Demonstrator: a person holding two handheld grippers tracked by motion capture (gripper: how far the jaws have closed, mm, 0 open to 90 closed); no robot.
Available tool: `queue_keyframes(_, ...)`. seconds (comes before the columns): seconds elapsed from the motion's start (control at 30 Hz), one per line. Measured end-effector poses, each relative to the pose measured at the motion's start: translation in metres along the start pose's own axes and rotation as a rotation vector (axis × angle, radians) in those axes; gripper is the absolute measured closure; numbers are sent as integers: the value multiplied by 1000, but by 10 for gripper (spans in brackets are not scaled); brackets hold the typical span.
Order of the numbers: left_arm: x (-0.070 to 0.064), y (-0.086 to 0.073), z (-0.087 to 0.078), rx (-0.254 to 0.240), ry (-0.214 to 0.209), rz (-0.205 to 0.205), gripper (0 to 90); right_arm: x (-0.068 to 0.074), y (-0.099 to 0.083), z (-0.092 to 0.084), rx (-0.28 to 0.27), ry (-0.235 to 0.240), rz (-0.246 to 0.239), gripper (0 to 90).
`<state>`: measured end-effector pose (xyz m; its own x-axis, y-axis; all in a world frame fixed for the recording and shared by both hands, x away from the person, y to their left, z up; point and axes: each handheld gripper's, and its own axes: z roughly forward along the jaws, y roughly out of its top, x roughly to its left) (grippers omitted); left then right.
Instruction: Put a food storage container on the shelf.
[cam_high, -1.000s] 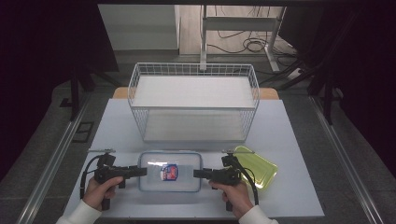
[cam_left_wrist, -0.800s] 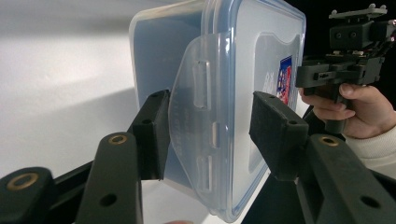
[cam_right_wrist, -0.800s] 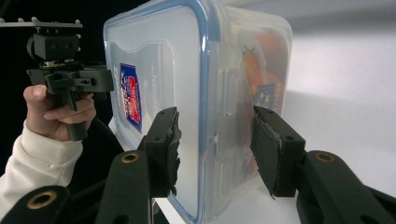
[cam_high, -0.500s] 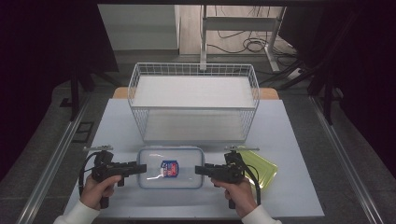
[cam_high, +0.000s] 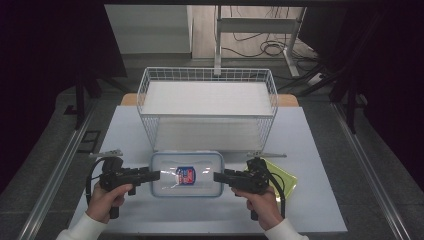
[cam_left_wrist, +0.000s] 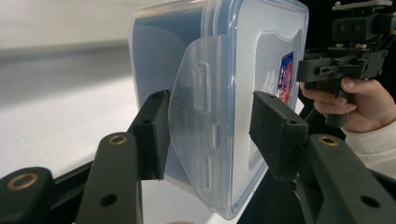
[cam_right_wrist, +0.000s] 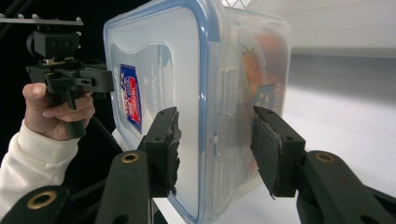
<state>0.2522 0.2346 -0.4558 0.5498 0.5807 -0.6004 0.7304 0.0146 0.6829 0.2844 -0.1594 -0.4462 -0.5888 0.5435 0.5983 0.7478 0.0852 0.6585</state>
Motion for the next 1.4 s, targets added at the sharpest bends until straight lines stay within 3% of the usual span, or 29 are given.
queue_keyframes(0.33,-8,13,2,-8,-11,17,497,5,11,-10,-19,-11,-25,531)
queue_keyframes(0.83,-33,53,9,-40,-47,72,498,19,43,-48,-72,-49,-86,531)
queue_keyframes(1.4,-50,94,9,-67,-46,118,499,24,77,-67,-120,-46,-126,530)
